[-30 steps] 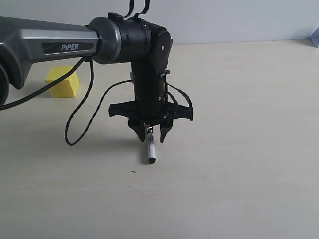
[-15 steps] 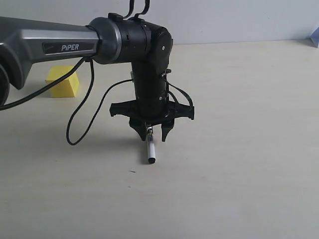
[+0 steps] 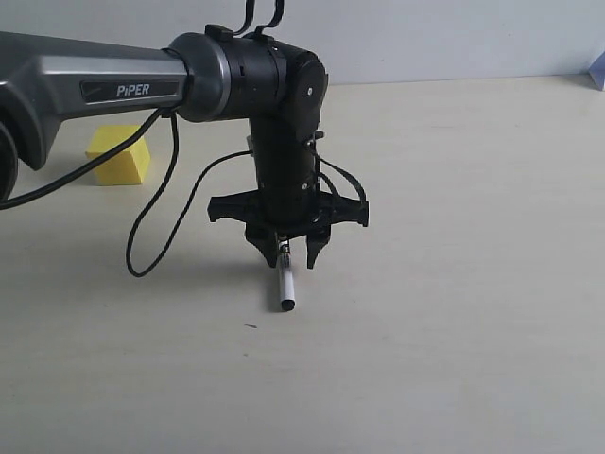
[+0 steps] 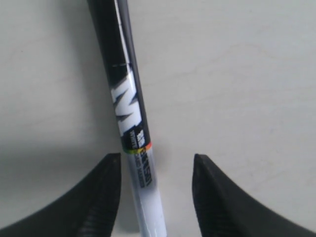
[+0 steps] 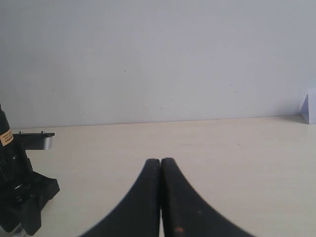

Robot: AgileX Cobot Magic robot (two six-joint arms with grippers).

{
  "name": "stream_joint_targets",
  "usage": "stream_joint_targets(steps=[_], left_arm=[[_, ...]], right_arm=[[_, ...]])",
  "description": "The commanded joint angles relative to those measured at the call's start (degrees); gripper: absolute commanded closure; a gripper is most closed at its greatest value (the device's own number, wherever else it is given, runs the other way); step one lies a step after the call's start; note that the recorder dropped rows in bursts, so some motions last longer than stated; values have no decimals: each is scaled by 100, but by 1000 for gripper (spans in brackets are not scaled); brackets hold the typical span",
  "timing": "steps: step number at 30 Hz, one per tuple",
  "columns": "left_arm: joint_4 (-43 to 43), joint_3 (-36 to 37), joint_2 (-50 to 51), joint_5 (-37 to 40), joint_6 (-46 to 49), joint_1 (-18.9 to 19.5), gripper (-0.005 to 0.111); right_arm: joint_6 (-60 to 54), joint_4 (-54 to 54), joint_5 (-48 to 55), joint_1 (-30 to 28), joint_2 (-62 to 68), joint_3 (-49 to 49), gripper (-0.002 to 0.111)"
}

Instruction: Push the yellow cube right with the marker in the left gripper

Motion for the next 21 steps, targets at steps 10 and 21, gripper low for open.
stream_joint_targets(steps=[10, 21], left_arm=[[26, -31, -32, 1, -106, -28, 61], [25, -31, -32, -99, -106, -28, 61]], right_arm=[[-9, -1, -48, 5, -30, 28, 108], [-9, -1, -48, 5, -30, 28, 108]])
